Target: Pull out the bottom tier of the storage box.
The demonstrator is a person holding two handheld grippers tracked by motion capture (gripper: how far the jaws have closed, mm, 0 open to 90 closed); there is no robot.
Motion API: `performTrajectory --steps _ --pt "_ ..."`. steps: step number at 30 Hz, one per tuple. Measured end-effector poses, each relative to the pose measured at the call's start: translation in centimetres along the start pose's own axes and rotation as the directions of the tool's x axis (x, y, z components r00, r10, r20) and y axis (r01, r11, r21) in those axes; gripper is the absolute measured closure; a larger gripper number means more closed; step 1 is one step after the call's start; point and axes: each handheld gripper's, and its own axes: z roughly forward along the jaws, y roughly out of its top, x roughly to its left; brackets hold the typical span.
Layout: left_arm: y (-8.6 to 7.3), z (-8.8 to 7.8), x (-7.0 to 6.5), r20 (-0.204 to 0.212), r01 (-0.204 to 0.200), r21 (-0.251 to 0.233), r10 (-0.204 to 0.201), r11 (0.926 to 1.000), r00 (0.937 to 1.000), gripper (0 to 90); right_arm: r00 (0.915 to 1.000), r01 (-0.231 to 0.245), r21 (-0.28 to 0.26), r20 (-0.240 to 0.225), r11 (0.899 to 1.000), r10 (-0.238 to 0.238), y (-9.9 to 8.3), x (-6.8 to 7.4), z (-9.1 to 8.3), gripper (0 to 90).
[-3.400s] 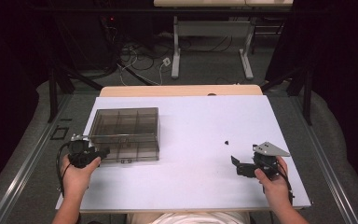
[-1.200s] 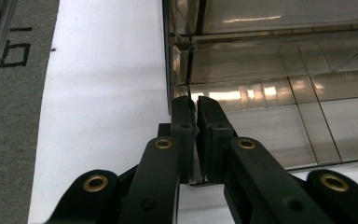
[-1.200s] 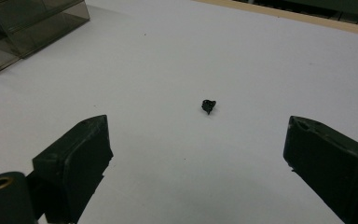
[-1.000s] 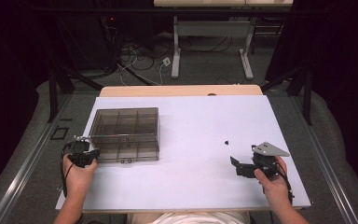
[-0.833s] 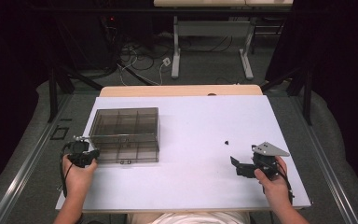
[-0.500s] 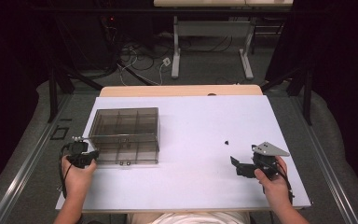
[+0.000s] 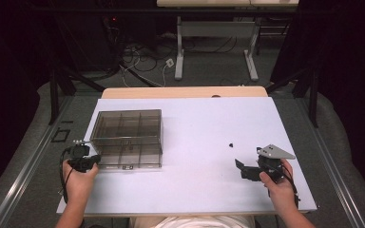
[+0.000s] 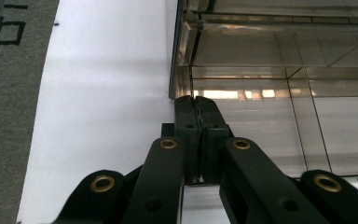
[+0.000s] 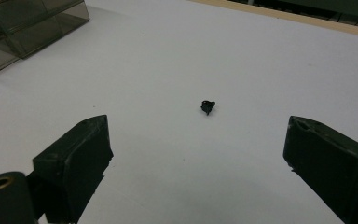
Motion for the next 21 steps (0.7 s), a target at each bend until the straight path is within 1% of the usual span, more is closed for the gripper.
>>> performTrajectory --steps 2,3,5,8,11,14,18,21 --pt "-0.07 0.00 0.01 -0.003 0.000 -0.005 0.000 1.0000 1.0000 88.7 1.0000 0.000 0.000 -0.001 1.000 0.000 0.01 0.00 -0.01 7.0" --pt "-0.07 -0.07 0.03 0.001 0.002 0.002 -0.002 1.0000 1.0000 88.7 1.0000 0.001 0.005 -0.001 1.000 -0.001 0.02 -0.01 -0.04 7.0" --pt "-0.10 -0.15 0.05 0.002 0.001 0.008 -0.001 1.0000 1.0000 88.8 1.0000 -0.001 0.000 0.000 1.000 0.001 0.01 -0.02 -0.01 7.0" --pt "-0.21 -0.14 0.00 0.000 0.006 -0.001 -0.006 1.0000 1.0000 88.7 1.0000 -0.003 0.000 -0.002 1.000 0.003 0.02 0.01 -0.05 7.0" --pt "-0.27 -0.20 0.00 -0.003 0.003 0.001 -0.003 1.0000 1.0000 88.7 1.0000 -0.003 0.001 -0.001 1.000 0.003 0.01 0.01 -0.05 7.0" --pt "-0.31 -0.33 0.01 0.003 0.006 0.013 -0.006 0.9999 1.0000 88.8 1.0000 -0.003 0.002 -0.001 1.000 0.003 0.01 0.01 -0.05 7.0" --pt "-0.43 -0.36 0.01 0.002 0.009 0.006 -0.009 0.9999 1.0000 88.7 1.0000 -0.003 0.002 -0.001 1.000 0.003 0.01 0.02 -0.05 7.0" --pt "-0.49 -0.48 0.03 0.006 0.007 0.014 -0.007 0.9999 1.0000 88.7 1.0000 0.004 0.005 0.003 1.000 -0.004 0.02 -0.01 -0.10 7.0"
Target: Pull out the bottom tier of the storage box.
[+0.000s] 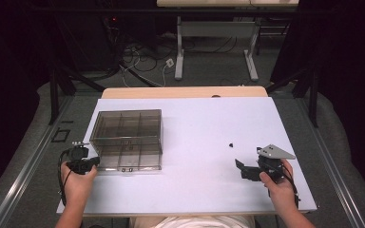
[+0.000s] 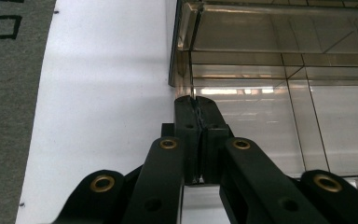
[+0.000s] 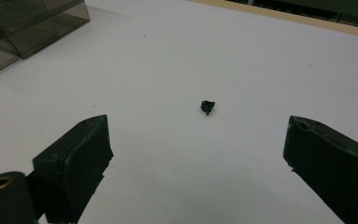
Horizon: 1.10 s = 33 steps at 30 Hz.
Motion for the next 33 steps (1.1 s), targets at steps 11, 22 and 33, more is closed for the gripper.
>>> performTrajectory --steps 11,22,33 --pt "-0.25 -0.17 -0.03 0.003 0.005 0.002 -0.005 1.0000 1.0000 88.6 1.0000 0.002 -0.004 0.001 1.000 -0.002 0.00 0.06 0.02 7.3" --pt "-0.54 -0.37 0.00 0.009 0.011 0.003 -0.011 0.9999 0.9999 88.6 1.0000 0.002 0.001 -0.004 1.000 -0.002 0.01 0.09 0.00 7.3" --pt "-0.77 -0.55 -0.08 0.006 0.012 0.006 -0.012 0.9999 0.9999 88.5 1.0000 0.001 0.000 -0.007 1.000 -0.001 0.01 0.12 -0.01 7.5"
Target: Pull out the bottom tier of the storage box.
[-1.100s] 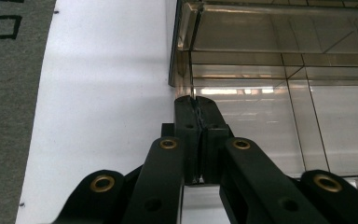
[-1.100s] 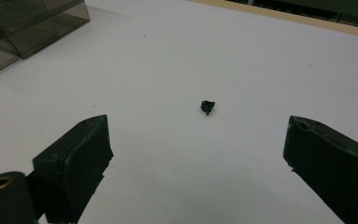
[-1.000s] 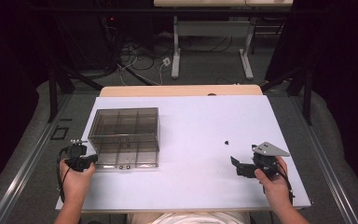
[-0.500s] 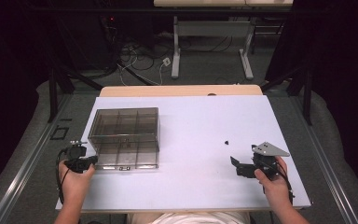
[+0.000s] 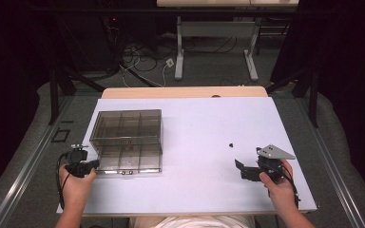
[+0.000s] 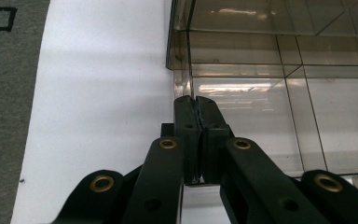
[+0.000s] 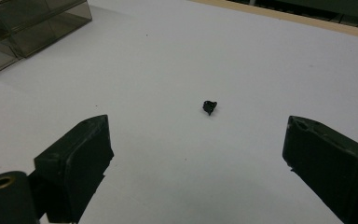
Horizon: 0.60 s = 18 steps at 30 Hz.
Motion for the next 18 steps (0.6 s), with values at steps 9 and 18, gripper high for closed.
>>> performTrajectory --steps 9,18 --pt "-0.13 -0.14 0.02 0.004 0.005 0.006 -0.005 1.0000 1.0000 88.4 1.0000 0.005 -0.001 0.000 1.000 -0.005 0.01 -0.03 0.00 7.5" --pt "-0.20 -0.20 0.11 0.009 0.001 0.008 -0.001 1.0000 1.0000 88.4 1.0000 0.005 -0.001 0.000 1.000 -0.005 0.02 -0.04 0.00 7.7"
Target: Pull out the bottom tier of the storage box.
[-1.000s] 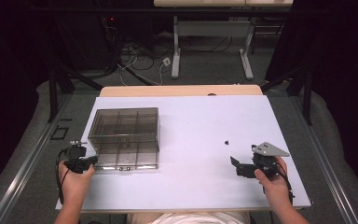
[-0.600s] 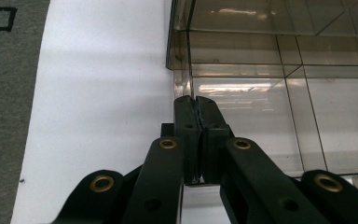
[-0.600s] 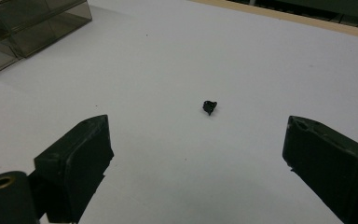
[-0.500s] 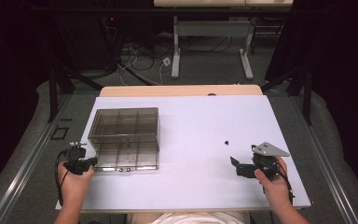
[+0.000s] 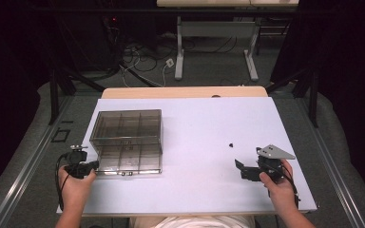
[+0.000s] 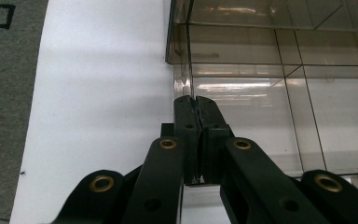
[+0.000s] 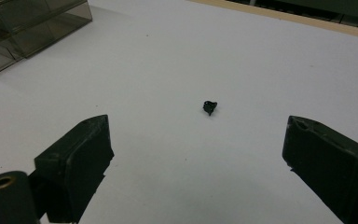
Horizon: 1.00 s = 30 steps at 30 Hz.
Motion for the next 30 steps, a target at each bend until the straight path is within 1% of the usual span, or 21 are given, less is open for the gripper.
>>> performTrajectory --steps 1,5,9,11,15,16,18,25,28,30 --pt "0.00 -0.03 0.04 0.000 -0.004 0.004 0.004 1.0000 1.0000 88.4 1.0000 0.000 0.000 0.000 1.000 0.000 0.00 0.01 0.00 7.8" --pt "-0.03 -0.08 0.05 0.005 0.003 0.005 -0.003 1.0000 1.0000 88.3 1.0000 0.000 -0.001 -0.003 1.000 0.000 0.01 0.06 0.02 7.8" --pt "-0.11 -0.13 0.14 0.008 -0.001 0.002 0.001 1.0000 1.0000 88.3 1.0000 0.001 -0.001 -0.004 1.000 -0.001 -0.01 0.04 0.02 7.8" --pt "-0.16 -0.10 0.15 0.011 0.007 0.000 -0.007 1.0000 0.9999 88.3 1.0000 -0.001 0.001 -0.002 1.000 0.001 0.00 0.05 0.01 7.8" --pt "-0.19 -0.09 0.17 0.010 0.002 0.006 -0.002 1.0000 1.0000 88.3 1.0000 0.000 -0.001 -0.003 1.000 0.000 -0.01 0.08 0.05 7.8" --pt "-0.21 -0.03 0.13 0.006 0.007 0.004 -0.007 1.0000 1.0000 88.3 1.0000 0.001 -0.001 -0.004 1.000 -0.001 0.00 0.10 0.05 7.8" --pt "-0.25 0.01 0.19 0.013 0.009 0.006 -0.009 0.9999 0.9999 88.2 1.0000 0.000 0.009 -0.007 1.000 0.000 0.02 0.12 0.01 7.8" --pt "-0.30 -0.01 0.18 0.013 0.014 0.009 -0.014 0.9999 0.9998 88.0 1.0000 0.002 0.006 -0.005 1.000 -0.002 0.00 0.11 0.02 7.9" --pt "-0.30 -0.02 0.28 0.019 0.010 0.010 -0.010 0.9999 0.9998 87.8 1.0000 0.001 0.006 -0.004 1.000 -0.001 -0.01 0.13 0.05 8.0" --pt "-0.33 0.03 0.29 0.023 0.018 0.006 -0.018 0.9998 0.9996 87.4 1.0000 -0.003 0.005 -0.008 1.000 0.003 -0.04 0.18 0.09 8.0"
